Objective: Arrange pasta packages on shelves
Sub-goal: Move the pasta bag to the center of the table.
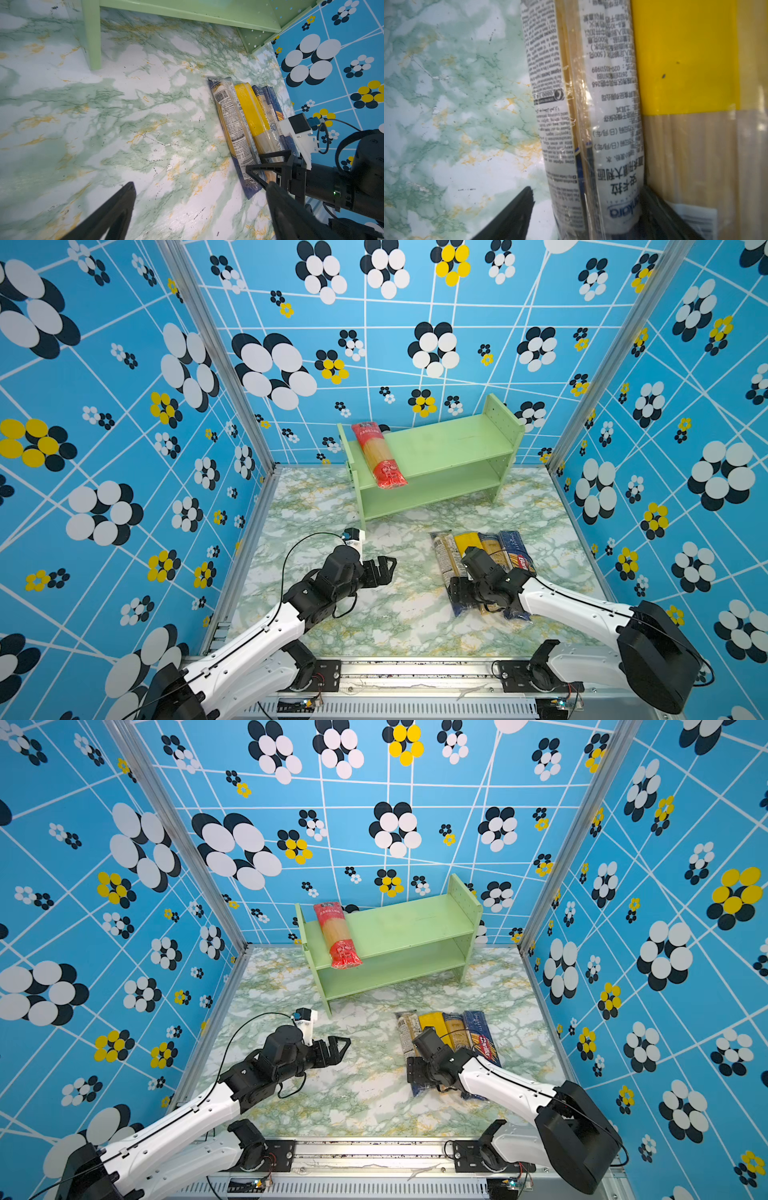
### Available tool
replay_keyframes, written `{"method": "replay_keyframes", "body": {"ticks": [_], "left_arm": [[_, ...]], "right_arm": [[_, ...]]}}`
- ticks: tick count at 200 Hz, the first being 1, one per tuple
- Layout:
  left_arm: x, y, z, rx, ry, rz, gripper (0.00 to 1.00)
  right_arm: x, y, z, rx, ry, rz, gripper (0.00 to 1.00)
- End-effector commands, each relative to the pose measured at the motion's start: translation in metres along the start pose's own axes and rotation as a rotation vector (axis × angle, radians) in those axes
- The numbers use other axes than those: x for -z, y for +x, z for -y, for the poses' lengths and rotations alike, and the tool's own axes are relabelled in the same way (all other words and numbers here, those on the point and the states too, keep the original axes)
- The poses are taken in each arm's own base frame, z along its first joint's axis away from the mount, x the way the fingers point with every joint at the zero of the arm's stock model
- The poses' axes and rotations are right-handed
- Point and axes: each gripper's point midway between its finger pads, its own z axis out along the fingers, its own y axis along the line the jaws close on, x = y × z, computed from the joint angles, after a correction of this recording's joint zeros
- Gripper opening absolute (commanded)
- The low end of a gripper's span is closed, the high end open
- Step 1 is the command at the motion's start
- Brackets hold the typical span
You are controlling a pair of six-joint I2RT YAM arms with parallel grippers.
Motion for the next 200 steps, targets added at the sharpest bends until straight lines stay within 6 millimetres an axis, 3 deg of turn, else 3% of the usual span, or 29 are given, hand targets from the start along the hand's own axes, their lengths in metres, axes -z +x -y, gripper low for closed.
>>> {"method": "replay_keyframes", "body": {"ticks": [1,200], "left_arm": [[-0.002,0.007,-0.007,-0.002,-0.02,-0.006,0.99],[-0.001,0.012,-0.017,0.002,-0.037,-0.001,0.99]], "right_arm": [[-0.002,0.001,0.001,0.018,0.025,-0.013,0.84],[-0.019,0.005,0.015,0.074,0.212,-0.049,0.85]]}}
